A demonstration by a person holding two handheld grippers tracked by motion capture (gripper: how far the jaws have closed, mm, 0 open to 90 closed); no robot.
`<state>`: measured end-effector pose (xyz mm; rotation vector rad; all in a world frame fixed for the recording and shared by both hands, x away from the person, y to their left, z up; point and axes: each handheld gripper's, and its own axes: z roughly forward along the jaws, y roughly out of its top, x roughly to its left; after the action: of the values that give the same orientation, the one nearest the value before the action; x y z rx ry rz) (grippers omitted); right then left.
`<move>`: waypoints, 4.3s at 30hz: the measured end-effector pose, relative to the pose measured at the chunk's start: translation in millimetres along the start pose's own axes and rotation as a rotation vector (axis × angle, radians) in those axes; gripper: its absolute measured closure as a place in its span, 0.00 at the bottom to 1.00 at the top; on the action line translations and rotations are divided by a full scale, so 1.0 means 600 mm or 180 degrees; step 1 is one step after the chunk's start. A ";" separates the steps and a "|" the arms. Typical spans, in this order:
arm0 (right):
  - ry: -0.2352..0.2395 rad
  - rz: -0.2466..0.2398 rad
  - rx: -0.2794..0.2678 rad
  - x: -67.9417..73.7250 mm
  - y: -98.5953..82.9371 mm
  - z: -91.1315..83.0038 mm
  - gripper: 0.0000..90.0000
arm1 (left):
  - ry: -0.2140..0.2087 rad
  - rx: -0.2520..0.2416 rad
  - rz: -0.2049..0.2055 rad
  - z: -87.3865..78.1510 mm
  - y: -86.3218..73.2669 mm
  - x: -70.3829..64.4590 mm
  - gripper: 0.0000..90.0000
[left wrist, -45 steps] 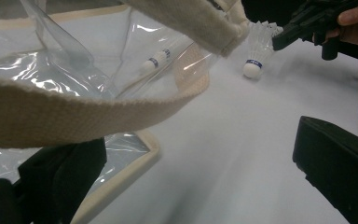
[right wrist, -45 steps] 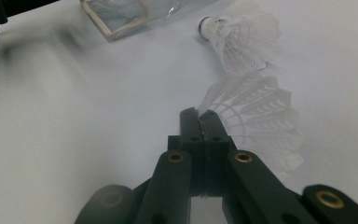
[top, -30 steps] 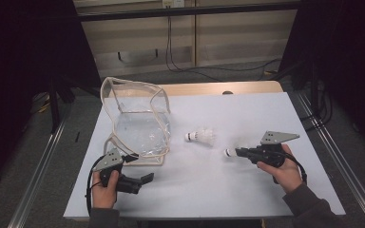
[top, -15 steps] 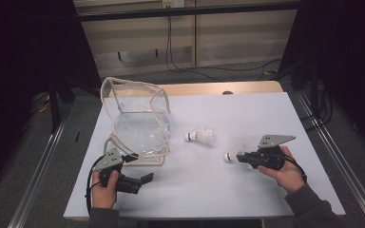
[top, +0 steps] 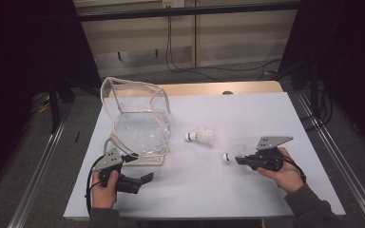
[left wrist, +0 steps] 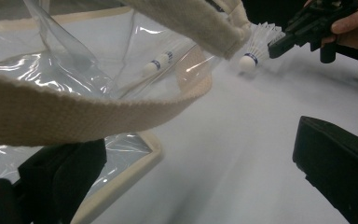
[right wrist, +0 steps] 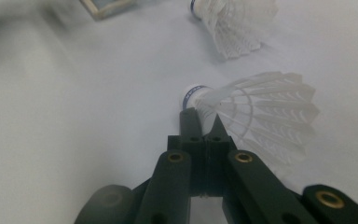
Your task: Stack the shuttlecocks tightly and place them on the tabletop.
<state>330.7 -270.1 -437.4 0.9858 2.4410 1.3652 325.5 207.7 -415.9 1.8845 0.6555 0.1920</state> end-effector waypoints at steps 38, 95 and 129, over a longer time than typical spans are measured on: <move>-0.0272 0.0132 -0.0515 -0.017 0.029 0.009 1.00 | 0.0001 -0.0002 0.0002 0.000 0.000 -0.001 0.03; -0.0328 0.0207 -0.0509 -0.029 0.044 0.042 1.00 | 0.0009 0.0005 0.0004 0.001 -0.001 -0.001 0.03; -0.0371 0.0281 -0.0496 -0.035 0.045 0.066 1.00 | 0.0015 0.0016 0.0003 0.002 -0.001 -0.002 0.03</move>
<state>376.9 -246.2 -441.1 1.1125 2.1946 1.4565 324.7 206.5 -416.6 1.8898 0.6588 0.1957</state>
